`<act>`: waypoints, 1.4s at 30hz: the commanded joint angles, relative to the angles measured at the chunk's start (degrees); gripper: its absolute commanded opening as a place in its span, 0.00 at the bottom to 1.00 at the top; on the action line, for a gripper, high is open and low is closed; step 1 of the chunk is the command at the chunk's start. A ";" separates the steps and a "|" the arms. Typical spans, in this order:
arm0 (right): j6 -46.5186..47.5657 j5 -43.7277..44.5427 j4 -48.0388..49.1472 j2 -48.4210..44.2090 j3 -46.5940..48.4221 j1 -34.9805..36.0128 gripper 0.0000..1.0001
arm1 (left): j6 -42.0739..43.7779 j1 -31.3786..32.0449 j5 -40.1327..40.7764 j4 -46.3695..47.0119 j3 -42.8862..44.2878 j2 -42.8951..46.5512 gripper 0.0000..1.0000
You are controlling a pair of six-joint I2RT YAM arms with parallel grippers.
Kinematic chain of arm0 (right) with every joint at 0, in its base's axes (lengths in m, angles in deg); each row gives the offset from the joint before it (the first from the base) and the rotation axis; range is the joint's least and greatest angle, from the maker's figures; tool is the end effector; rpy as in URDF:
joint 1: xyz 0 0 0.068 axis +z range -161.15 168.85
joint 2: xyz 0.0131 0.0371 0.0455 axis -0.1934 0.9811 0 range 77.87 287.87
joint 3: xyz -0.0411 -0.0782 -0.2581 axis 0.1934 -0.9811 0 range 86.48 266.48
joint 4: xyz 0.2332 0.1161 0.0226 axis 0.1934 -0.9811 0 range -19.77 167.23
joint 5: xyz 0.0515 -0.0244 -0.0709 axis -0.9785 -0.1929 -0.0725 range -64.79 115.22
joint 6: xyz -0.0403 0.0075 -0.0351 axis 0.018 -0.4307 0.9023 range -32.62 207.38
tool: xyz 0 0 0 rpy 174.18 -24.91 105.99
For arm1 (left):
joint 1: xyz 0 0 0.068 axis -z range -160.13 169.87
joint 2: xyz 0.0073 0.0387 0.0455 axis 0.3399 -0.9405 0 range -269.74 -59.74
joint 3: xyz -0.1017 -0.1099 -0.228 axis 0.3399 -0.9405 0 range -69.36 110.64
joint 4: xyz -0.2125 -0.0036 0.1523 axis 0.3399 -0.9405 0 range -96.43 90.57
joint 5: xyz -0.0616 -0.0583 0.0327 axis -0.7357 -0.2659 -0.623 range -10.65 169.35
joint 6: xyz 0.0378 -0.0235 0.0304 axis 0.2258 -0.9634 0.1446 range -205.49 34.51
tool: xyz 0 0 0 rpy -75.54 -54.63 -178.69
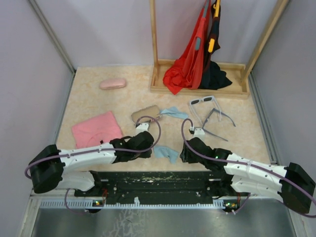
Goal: Organize the sunglasses
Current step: Adjust the glasses cleaning cloth at the center of the board.
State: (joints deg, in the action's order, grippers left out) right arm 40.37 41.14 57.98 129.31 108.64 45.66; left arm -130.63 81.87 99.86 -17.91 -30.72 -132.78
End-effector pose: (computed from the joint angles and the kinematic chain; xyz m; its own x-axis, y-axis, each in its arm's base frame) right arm 0.1014 0.1371 0.1712 -0.7956 0.0686 -0.6019 -0.1810 0.9213 0.3443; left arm 0.1255 -0.2093 0.1915 -0.7799 0.0525 -0.6237 0.2478 0.9409 -0.2307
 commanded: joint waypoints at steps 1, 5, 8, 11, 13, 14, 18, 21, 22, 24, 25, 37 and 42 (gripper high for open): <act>0.69 1.48 2.02 -0.88 2.18 -0.03 0.40 | -0.07 0.10 -0.49 4.61 0.18 -2.59 0.37; 0.64 1.12 2.03 -0.98 1.80 -0.04 0.40 | 0.99 -0.07 -0.32 8.06 2.09 -6.15 0.39; 0.68 0.83 1.91 -1.15 1.84 -0.04 0.40 | 1.84 -0.97 -0.95 9.70 2.94 -8.66 0.39; 0.60 0.69 2.01 -1.38 1.53 -0.04 0.40 | 2.41 -1.88 -1.90 11.34 2.94 -10.71 0.39; 0.51 0.60 2.31 -1.58 1.28 -0.04 0.40 | 2.99 -2.25 -2.58 12.49 2.73 -11.70 0.39; 0.51 0.48 2.45 -1.67 1.20 0.00 0.40 | 3.08 -2.39 -2.87 12.97 2.68 -12.24 0.39; 0.47 0.44 2.55 -1.69 0.97 -0.04 0.40 | 3.52 -2.82 -3.22 13.41 2.93 -14.31 0.38; 0.40 0.18 2.80 -1.63 0.82 -0.04 0.40 | 3.72 -3.15 -3.51 13.80 2.84 -15.28 0.38; 0.44 0.22 2.85 -1.54 0.82 0.00 0.40 | 3.89 -3.19 -3.74 14.18 2.79 -15.57 0.38; 0.42 0.33 2.63 -1.60 0.86 -0.02 0.40 | 4.07 -3.28 -3.82 14.51 2.91 -16.16 0.35; 0.42 0.38 2.57 -1.66 0.89 -0.03 0.40 | 4.24 -3.33 -3.89 14.70 2.96 -16.39 0.33; 1.58 -0.55 5.13 -3.48 -0.21 -0.04 0.40 | 5.76 -3.63 -1.28 8.93 3.30 -7.49 0.01; 2.68 -1.37 7.66 -5.21 -1.15 -0.03 0.42 | 5.73 -3.64 -1.10 4.31 2.55 -0.18 0.01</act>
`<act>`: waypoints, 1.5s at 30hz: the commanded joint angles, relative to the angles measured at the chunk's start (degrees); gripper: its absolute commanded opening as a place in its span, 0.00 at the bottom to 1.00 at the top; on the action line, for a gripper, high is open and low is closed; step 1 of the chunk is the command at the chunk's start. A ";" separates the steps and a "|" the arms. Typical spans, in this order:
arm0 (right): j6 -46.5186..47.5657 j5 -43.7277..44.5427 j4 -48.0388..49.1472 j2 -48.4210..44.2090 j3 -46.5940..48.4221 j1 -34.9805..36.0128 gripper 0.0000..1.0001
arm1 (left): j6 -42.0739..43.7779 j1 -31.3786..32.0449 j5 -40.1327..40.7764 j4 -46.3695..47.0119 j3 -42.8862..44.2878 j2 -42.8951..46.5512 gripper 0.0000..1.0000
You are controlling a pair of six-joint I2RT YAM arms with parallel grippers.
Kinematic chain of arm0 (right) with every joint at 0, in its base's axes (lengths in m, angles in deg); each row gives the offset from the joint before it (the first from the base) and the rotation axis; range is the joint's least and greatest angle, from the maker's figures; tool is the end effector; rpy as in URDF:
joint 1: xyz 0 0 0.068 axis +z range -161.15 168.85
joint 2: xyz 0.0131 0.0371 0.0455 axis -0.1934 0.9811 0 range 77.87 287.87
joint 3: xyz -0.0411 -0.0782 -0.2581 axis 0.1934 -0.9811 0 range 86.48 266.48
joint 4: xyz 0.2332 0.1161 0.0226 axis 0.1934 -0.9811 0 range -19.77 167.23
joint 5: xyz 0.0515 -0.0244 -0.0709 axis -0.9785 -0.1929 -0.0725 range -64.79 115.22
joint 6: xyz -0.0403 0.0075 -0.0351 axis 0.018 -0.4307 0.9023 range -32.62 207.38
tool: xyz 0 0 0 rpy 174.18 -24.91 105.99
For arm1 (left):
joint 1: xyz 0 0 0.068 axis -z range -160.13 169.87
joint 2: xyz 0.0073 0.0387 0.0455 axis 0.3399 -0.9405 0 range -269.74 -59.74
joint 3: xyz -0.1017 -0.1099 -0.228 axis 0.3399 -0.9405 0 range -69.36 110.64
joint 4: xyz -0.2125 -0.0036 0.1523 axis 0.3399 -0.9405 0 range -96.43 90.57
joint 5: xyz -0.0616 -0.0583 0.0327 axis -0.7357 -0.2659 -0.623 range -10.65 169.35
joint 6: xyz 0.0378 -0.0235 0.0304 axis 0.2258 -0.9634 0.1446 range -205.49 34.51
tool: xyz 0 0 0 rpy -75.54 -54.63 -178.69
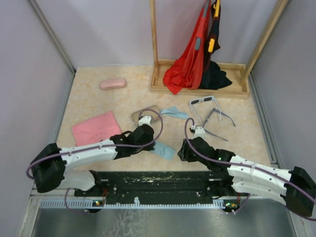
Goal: Organize the sunglasses
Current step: Adjust the glasses cleaning cloth at the center of the board.
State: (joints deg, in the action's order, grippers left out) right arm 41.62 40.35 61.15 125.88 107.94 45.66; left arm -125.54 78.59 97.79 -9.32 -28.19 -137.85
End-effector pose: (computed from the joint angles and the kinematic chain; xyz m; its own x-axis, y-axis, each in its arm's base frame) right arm 0.1004 0.1365 0.1804 -0.7621 0.0982 -0.6400 -0.2248 0.8868 0.4038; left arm 0.1505 -0.2259 0.1939 -0.7393 0.0411 -0.6721 0.2908 0.9197 -0.2636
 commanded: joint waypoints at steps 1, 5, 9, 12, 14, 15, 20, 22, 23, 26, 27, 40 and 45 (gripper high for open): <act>1.48 -0.88 5.05 -1.86 -0.59 -0.04 0.42 | 0.49 -0.36 0.66 -5.09 -0.22 6.06 0.01; 1.62 -2.72 7.97 -0.55 -0.39 -0.04 0.44 | -0.42 -0.36 -0.56 -7.89 -1.44 9.73 0.01; 3.57 -7.81 14.07 1.01 -0.98 -0.04 0.45 | -1.79 -0.36 -1.05 -10.69 -1.63 12.84 0.01; 7.53 -13.35 22.11 1.05 -1.90 0.04 0.46 | -3.46 -0.36 -0.97 -12.34 -1.36 15.07 0.01; 10.90 -15.00 27.05 0.45 -3.12 0.62 0.47 | -5.41 -0.36 -1.06 -13.21 -0.82 16.19 0.01; 12.89 -15.25 29.10 0.16 -3.41 0.89 0.48 | -6.50 -0.36 -0.89 -13.79 -0.53 16.45 0.01; 21.10 -8.80 36.94 -0.01 -2.97 5.90 0.48 | -14.32 -0.36 1.85 -20.20 2.17 16.61 0.01; 22.35 -5.02 38.58 1.43 -1.65 8.55 0.48 | -16.77 -0.36 1.91 -21.79 2.99 16.26 0.01; 22.45 -3.38 39.14 2.44 -0.81 9.82 0.47 | -17.74 -0.36 2.10 -22.46 3.31 15.98 0.01; 20.29 -2.21 39.88 5.60 1.39 10.86 0.43 | -21.30 -0.36 3.38 -25.09 4.10 15.09 0.01; 18.76 -1.62 40.19 6.56 1.74 11.06 0.42 | -22.76 -0.36 3.97 -26.20 4.47 14.87 0.00; 9.35 -0.68 55.26 22.50 5.09 17.58 0.48 | -28.54 -0.36 5.92 -29.58 5.34 14.82 0.00; 8.21 1.16 57.16 27.35 6.89 17.63 0.50 | -28.57 -0.36 5.82 -29.63 5.27 14.91 0.00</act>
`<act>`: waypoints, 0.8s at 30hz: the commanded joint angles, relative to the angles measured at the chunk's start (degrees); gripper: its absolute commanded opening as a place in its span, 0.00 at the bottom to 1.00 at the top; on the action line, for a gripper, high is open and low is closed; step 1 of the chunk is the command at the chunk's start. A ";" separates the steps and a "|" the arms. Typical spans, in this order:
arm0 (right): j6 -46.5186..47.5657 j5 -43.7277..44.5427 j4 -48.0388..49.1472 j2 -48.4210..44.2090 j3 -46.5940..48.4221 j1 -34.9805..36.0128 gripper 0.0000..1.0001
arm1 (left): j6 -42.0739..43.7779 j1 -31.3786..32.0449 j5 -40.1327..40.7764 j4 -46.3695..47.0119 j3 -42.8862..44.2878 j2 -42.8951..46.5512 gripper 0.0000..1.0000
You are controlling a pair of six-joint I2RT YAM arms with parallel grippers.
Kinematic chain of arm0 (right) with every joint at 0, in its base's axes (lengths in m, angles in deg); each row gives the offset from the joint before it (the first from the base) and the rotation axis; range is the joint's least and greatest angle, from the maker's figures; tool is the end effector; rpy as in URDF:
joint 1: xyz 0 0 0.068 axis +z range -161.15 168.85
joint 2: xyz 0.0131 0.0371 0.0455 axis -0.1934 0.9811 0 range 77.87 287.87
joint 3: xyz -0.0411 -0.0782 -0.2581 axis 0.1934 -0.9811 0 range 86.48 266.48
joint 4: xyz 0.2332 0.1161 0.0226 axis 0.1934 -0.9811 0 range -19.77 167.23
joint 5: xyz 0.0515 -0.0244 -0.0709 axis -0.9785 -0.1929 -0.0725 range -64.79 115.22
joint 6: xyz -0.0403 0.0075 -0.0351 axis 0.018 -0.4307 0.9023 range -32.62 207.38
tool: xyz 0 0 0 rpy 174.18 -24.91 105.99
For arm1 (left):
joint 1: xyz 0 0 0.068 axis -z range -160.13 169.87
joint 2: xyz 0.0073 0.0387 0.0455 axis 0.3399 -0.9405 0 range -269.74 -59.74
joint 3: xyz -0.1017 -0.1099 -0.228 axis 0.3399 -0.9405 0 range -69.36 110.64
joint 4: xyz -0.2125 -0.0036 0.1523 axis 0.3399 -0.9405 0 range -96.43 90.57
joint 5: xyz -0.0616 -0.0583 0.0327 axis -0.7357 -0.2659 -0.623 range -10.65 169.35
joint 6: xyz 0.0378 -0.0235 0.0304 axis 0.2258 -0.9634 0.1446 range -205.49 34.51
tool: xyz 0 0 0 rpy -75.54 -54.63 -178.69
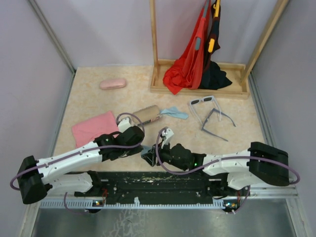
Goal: Organize the sunglasses
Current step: Adjust the glasses cleaning cloth at the center of the board.
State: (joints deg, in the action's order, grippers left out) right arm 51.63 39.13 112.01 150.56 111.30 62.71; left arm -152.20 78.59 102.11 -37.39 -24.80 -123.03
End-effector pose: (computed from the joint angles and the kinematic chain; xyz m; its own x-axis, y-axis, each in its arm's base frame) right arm 0.0794 0.2436 0.1994 -0.5578 0.1125 -0.8223 -0.6672 0.5286 0.5248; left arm 0.1215 -0.1734 0.2381 -0.7941 -0.3243 -0.5141 -0.1307 0.9171 -0.3766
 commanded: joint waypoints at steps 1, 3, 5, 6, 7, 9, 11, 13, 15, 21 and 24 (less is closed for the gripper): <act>-1.78 2.59 6.22 3.49 4.09 0.58 0.50 | -1.84 -0.36 1.49 -1.61 1.89 0.09 0.00; -1.70 2.25 5.94 5.17 5.20 0.58 0.50 | -1.89 -0.36 1.58 -1.65 1.92 0.09 0.00; -1.93 2.32 5.71 6.37 5.87 0.58 0.50 | -1.68 -0.36 1.66 -1.60 1.94 0.09 0.00; -2.17 2.53 5.64 6.79 5.92 0.58 0.50 | -1.62 -0.36 1.67 -1.62 1.98 0.09 0.00; -2.44 2.85 5.66 7.10 5.86 0.58 0.49 | -1.58 -0.36 1.67 -1.60 1.98 0.14 0.00; -3.08 3.77 4.81 7.48 5.91 0.58 0.47 | -1.50 -0.36 1.72 -1.63 1.96 0.22 0.00; -3.66 4.35 3.54 8.00 6.31 0.58 0.45 | -1.50 -0.36 1.71 -1.62 1.87 0.27 0.00; -3.99 4.68 2.43 8.53 6.68 0.58 0.45 | -1.46 -0.36 1.76 -1.64 1.78 0.36 0.00; -4.51 5.04 1.80 8.93 6.84 0.58 0.44 | -1.32 -0.36 1.78 -1.60 1.76 0.44 0.00; -5.34 4.46 0.85 10.30 7.71 0.58 0.41 | -1.33 -0.37 1.77 -1.50 1.35 0.80 0.00; -5.62 4.39 1.15 10.68 7.75 0.58 0.37 | -1.17 -0.36 1.76 -1.54 1.33 0.93 0.00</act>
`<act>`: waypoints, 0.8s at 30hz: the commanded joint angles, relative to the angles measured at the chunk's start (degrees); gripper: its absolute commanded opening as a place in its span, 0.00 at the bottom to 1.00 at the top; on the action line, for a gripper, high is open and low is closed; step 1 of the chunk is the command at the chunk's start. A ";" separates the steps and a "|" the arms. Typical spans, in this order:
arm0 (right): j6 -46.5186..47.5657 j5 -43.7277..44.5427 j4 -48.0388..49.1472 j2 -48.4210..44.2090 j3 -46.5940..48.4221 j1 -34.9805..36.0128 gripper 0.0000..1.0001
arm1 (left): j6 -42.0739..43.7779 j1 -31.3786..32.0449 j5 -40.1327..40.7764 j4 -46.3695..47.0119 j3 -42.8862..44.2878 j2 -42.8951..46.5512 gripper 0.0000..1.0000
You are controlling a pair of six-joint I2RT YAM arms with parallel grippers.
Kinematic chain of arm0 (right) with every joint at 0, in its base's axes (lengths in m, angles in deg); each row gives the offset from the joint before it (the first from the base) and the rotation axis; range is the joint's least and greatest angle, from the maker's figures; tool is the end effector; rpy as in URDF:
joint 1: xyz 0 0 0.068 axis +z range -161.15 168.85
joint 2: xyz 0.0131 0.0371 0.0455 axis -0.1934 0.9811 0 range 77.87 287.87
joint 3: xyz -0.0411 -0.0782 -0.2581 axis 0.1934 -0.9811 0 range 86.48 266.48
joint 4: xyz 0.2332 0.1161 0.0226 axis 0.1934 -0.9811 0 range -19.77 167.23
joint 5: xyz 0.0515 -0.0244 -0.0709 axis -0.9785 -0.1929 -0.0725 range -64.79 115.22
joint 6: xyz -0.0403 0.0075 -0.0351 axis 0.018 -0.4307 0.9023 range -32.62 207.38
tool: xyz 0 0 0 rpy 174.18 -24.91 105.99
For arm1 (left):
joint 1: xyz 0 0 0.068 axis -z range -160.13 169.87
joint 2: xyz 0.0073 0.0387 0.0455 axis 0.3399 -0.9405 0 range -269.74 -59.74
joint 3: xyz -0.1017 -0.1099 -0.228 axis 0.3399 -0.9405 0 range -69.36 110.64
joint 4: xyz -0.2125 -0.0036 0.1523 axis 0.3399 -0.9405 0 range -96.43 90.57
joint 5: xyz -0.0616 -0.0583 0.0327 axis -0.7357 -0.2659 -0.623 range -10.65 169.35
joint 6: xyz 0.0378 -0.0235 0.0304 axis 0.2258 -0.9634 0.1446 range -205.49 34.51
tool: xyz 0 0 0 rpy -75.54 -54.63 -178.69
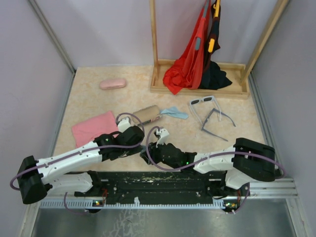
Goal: Organize the sunglasses
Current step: Adjust the glasses cleaning cloth at the center of the board.
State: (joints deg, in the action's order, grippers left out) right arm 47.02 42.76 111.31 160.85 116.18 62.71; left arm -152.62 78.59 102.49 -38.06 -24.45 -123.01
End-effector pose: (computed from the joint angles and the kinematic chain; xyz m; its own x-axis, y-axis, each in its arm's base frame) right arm 0.0894 0.2701 0.1794 -0.6115 0.1079 -0.7838 -0.5785 0.6148 0.5360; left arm 0.1215 -0.1728 0.2395 -0.7909 -0.3301 -0.5153 -0.1391 0.9170 -0.3739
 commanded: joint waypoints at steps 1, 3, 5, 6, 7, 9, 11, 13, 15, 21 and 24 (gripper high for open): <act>-1.08 0.82 1.78 0.42 2.85 0.58 0.35 | -0.72 -0.36 1.46 -0.91 0.99 0.92 0.00; -1.08 0.94 1.47 0.32 2.84 0.58 0.30 | -0.74 -0.36 1.54 -0.86 0.84 1.10 0.00; -1.09 1.05 1.38 0.18 2.84 0.61 0.25 | -0.72 -0.36 1.58 -0.84 0.75 1.21 0.00; -0.98 1.04 1.42 0.09 2.83 0.58 0.22 | -0.65 -0.36 1.64 -0.88 0.79 1.21 0.00; -0.96 1.04 1.38 0.00 2.87 0.58 0.20 | -0.63 -0.38 1.64 -0.86 0.73 1.21 0.00; -0.87 1.07 1.23 -0.23 2.85 0.58 0.16 | -0.62 -0.36 1.65 -0.88 0.68 1.08 0.00; -0.81 0.98 1.29 -0.42 2.79 0.58 0.10 | -0.47 -0.36 1.65 -0.75 0.58 1.03 0.00; -0.77 0.92 1.48 -0.77 2.58 0.58 0.03 | -0.10 -0.36 1.44 -0.43 0.56 0.95 0.00; -0.77 0.89 1.80 -1.32 2.23 0.58 0.00 | 1.54 -0.36 0.72 1.02 0.37 1.31 0.00; -2.93 2.38 1.87 -4.47 -0.04 0.48 0.00 | 6.64 -0.36 0.19 5.05 -0.44 6.14 0.19; -3.91 3.75 2.70 -6.97 -1.99 0.49 0.00 | 8.80 -0.32 0.65 6.12 -0.58 9.80 0.37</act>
State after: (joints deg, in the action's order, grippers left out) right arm 45.05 43.87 110.79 158.40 116.07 62.71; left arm -147.40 78.59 102.22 -35.07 -24.80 -117.70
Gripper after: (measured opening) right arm 0.008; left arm 0.296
